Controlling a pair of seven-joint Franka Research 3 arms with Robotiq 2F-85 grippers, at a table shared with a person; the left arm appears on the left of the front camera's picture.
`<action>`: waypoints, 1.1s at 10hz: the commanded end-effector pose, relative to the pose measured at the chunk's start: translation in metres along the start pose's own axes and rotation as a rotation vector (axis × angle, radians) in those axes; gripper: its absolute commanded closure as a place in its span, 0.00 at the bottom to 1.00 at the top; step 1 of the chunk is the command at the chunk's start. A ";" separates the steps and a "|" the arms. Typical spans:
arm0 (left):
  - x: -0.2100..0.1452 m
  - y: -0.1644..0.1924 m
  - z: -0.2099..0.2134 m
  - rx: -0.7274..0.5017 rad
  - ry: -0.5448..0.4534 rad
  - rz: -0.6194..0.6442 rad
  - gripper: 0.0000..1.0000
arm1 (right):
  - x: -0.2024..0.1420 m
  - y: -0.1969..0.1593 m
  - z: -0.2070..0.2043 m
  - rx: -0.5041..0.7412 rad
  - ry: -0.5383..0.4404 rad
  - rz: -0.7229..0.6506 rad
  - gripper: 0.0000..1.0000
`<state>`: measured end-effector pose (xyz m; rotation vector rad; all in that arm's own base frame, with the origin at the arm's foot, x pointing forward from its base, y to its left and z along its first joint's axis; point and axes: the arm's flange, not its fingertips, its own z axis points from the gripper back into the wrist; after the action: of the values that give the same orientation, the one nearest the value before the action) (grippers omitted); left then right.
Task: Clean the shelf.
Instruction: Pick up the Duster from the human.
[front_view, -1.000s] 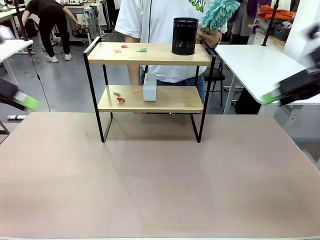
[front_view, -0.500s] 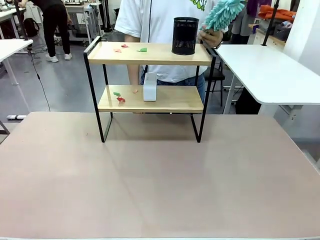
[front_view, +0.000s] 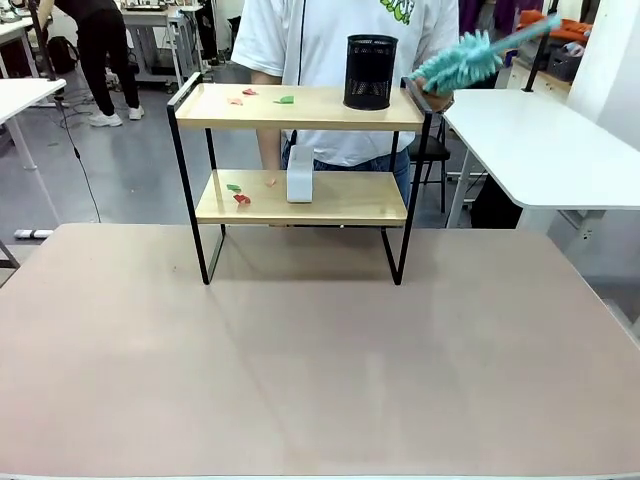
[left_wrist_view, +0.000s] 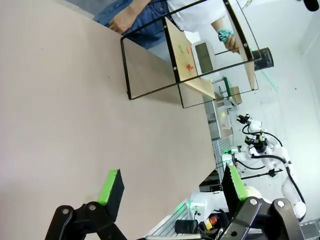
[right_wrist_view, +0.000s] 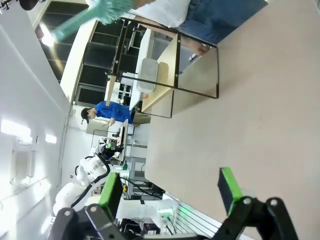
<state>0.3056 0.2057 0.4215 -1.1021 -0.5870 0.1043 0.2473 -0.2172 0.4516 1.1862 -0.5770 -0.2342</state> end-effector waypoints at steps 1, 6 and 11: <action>-0.004 0.002 0.000 -0.017 -0.016 -0.025 0.00 | -0.003 -0.003 0.004 0.010 -0.023 0.026 0.00; -0.004 0.002 0.000 -0.017 -0.016 -0.025 0.00 | -0.004 -0.004 0.006 -0.005 -0.016 -0.003 0.00; -0.004 0.002 0.000 -0.017 -0.016 -0.025 0.00 | 0.034 0.084 -0.073 -0.032 0.067 0.120 0.00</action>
<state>0.3022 0.2055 0.4211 -1.0957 -0.5830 0.1088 0.2829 -0.1674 0.5028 1.1523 -0.5659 -0.1118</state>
